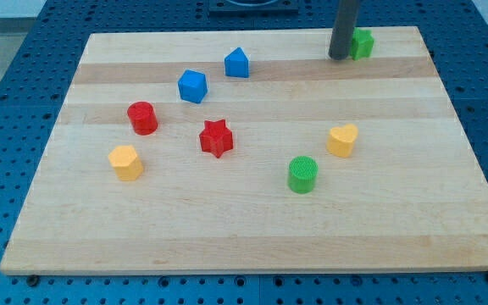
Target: Move the green circle to the left side
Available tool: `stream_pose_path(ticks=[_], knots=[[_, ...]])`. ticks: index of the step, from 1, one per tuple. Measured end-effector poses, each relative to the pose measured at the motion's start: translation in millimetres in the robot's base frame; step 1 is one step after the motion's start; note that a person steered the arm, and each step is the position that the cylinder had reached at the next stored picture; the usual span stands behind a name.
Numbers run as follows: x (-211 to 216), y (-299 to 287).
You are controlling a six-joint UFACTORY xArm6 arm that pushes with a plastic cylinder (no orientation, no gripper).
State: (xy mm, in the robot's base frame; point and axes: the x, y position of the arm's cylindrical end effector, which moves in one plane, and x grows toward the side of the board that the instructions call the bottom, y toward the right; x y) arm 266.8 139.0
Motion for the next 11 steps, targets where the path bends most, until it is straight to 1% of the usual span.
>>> stream_pose_path(ticks=[1, 3, 4, 6, 7, 8, 9, 10, 11], knots=[[-3, 11], [-28, 57], [2, 57], [122, 80], [171, 80], [223, 65], [265, 15], [246, -55], [222, -111]])
